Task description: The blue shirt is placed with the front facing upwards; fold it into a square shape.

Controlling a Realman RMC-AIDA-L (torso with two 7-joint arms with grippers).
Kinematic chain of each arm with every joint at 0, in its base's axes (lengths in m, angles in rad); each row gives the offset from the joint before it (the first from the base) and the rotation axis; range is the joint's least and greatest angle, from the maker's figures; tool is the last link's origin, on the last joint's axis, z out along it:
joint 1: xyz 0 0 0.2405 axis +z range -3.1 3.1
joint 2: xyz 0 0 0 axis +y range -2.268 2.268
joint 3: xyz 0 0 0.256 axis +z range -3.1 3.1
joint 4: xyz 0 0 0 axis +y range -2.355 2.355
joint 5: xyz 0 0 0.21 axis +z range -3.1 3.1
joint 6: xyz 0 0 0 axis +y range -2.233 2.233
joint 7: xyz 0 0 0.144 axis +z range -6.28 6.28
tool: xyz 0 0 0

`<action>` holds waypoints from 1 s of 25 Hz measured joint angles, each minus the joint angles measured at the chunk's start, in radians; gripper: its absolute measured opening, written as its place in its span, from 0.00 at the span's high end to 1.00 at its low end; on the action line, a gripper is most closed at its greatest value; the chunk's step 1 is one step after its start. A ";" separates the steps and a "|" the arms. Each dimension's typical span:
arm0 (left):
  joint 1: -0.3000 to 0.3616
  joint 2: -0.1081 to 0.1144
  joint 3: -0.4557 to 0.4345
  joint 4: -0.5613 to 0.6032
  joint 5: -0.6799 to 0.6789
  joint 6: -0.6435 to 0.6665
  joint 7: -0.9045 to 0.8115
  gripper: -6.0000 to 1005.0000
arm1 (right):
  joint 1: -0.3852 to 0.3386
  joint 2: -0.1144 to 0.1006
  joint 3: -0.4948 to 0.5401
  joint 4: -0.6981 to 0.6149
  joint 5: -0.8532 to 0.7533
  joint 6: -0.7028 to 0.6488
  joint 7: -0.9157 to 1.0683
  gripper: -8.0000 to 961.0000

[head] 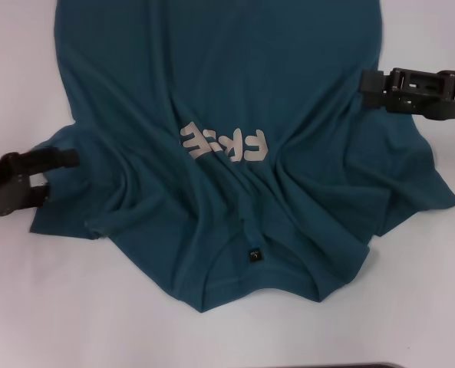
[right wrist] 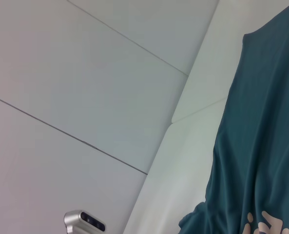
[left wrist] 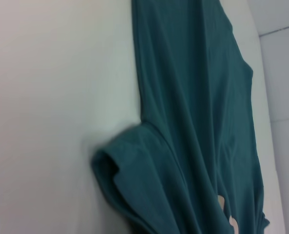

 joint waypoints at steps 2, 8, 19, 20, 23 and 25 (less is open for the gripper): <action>-0.007 0.002 0.006 0.011 -0.002 -0.001 0.001 0.25 | 0.000 0.000 0.000 0.000 0.000 0.000 0.000 0.05; -0.009 0.007 -0.003 0.011 -0.007 0.007 0.007 0.26 | 0.000 0.000 0.006 0.000 0.001 -0.003 0.001 0.05; -0.007 0.008 0.019 0.010 0.000 0.011 0.009 0.55 | 0.000 0.000 0.017 0.002 0.001 -0.007 0.004 0.05; -0.007 0.008 0.023 0.010 0.000 0.012 0.010 0.59 | 0.000 0.000 0.017 0.003 0.000 -0.008 0.004 0.05; -0.009 0.008 0.044 0.009 0.000 0.014 0.015 0.76 | -0.001 0.000 0.017 0.003 0.000 -0.008 0.006 0.05; -0.009 0.009 0.048 0.008 0.000 0.014 0.016 0.91 | -0.001 0.000 0.017 0.003 0.000 -0.008 0.007 0.05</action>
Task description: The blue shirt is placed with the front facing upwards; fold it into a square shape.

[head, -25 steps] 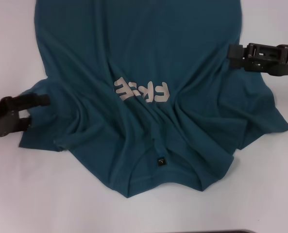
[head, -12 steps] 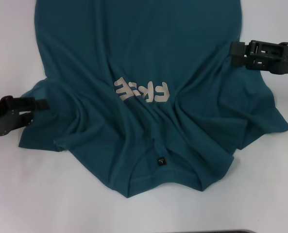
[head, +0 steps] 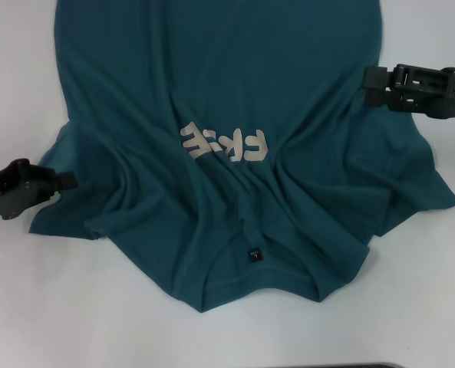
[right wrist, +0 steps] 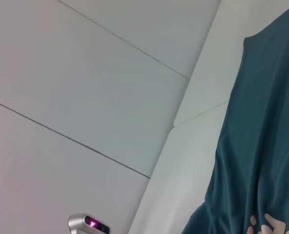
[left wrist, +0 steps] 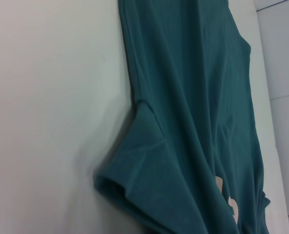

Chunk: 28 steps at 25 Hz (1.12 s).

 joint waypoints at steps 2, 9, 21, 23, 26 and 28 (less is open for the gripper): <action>0.003 0.003 -0.004 -0.006 0.000 0.001 0.000 0.93 | 0.000 0.000 0.000 0.000 0.000 0.000 0.000 0.05; 0.019 0.049 -0.011 -0.051 0.000 -0.007 -0.031 0.98 | -0.001 -0.001 0.000 0.000 -0.002 0.004 0.004 0.05; -0.032 0.135 -0.003 -0.064 0.062 0.009 -0.069 0.99 | 0.002 -0.003 0.000 0.000 0.000 0.002 0.010 0.05; -0.046 0.138 -0.002 -0.094 0.103 0.020 -0.093 0.99 | 0.003 -0.003 0.000 0.000 -0.001 0.001 0.011 0.05; -0.054 0.138 -0.002 -0.154 0.134 0.041 -0.130 0.99 | 0.003 -0.003 0.000 0.000 -0.003 0.001 0.011 0.05; -0.056 0.139 -0.002 -0.194 0.145 0.057 -0.152 0.99 | 0.003 -0.003 0.000 0.000 -0.004 0.001 0.011 0.05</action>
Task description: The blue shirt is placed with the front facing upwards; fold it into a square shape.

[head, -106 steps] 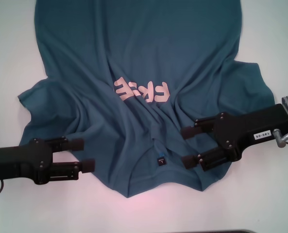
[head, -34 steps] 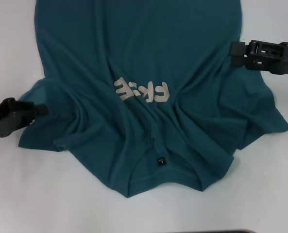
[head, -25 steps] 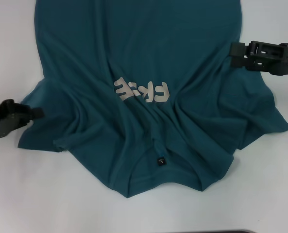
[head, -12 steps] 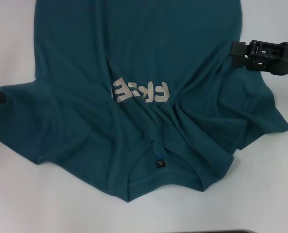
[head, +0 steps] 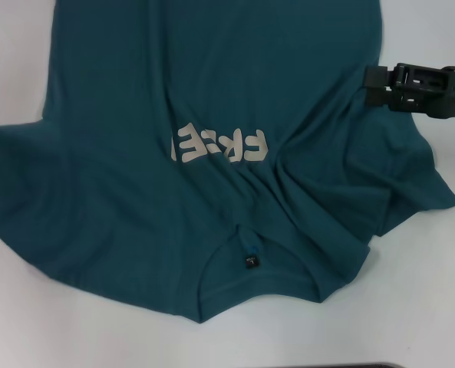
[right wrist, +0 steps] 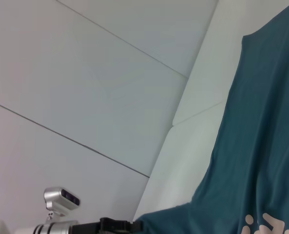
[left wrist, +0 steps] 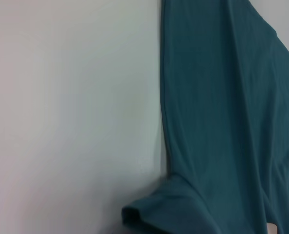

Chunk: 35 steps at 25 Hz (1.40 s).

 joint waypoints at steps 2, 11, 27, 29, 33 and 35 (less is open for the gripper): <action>-0.004 0.001 0.000 -0.020 0.006 0.013 -0.012 0.99 | -0.001 0.000 0.000 0.000 -0.001 0.001 0.000 0.05; -0.044 0.000 -0.008 -0.027 0.005 0.163 -0.042 0.99 | -0.002 0.000 -0.006 0.000 -0.002 0.000 0.004 0.05; -0.177 -0.093 -0.030 0.111 0.004 0.123 -0.107 0.98 | -0.008 0.000 -0.009 0.008 -0.003 0.002 0.009 0.05; -0.190 -0.096 -0.030 0.140 0.000 0.081 -0.107 0.98 | -0.010 0.000 -0.009 0.008 -0.003 0.002 0.009 0.05; -0.216 -0.108 -0.038 0.178 -0.015 0.006 -0.107 0.98 | -0.011 0.000 -0.009 0.008 -0.003 0.001 0.009 0.05; -0.229 -0.110 -0.034 0.213 -0.037 -0.038 -0.104 0.98 | -0.011 0.000 -0.009 0.008 -0.003 0.000 0.009 0.05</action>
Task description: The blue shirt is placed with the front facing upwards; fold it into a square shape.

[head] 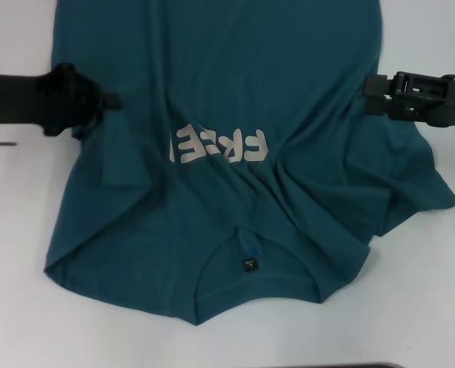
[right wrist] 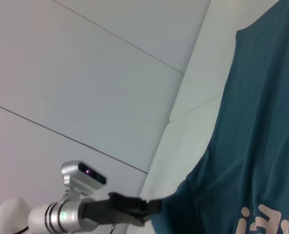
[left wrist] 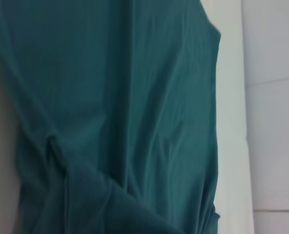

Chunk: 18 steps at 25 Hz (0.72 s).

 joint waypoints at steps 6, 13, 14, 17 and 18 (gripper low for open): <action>-0.038 0.006 0.031 0.054 -0.014 -0.050 0.055 0.97 | 0.000 -0.001 0.000 0.000 0.000 -0.002 0.000 0.05; -0.045 0.011 0.070 0.033 -0.015 -0.030 0.039 0.83 | 0.000 -0.004 -0.004 0.000 0.000 0.003 0.000 0.05; -0.044 0.011 0.070 0.029 -0.015 -0.025 0.038 0.79 | 0.000 -0.005 -0.006 0.000 0.000 0.004 0.000 0.05; -0.043 0.013 0.074 0.016 -0.010 0.001 0.031 0.65 | 0.000 -0.010 -0.009 0.000 0.000 0.007 0.001 0.05; -0.043 0.013 0.079 0.016 -0.009 0.007 0.029 0.61 | 0.000 -0.011 -0.009 0.000 -0.001 0.007 0.001 0.05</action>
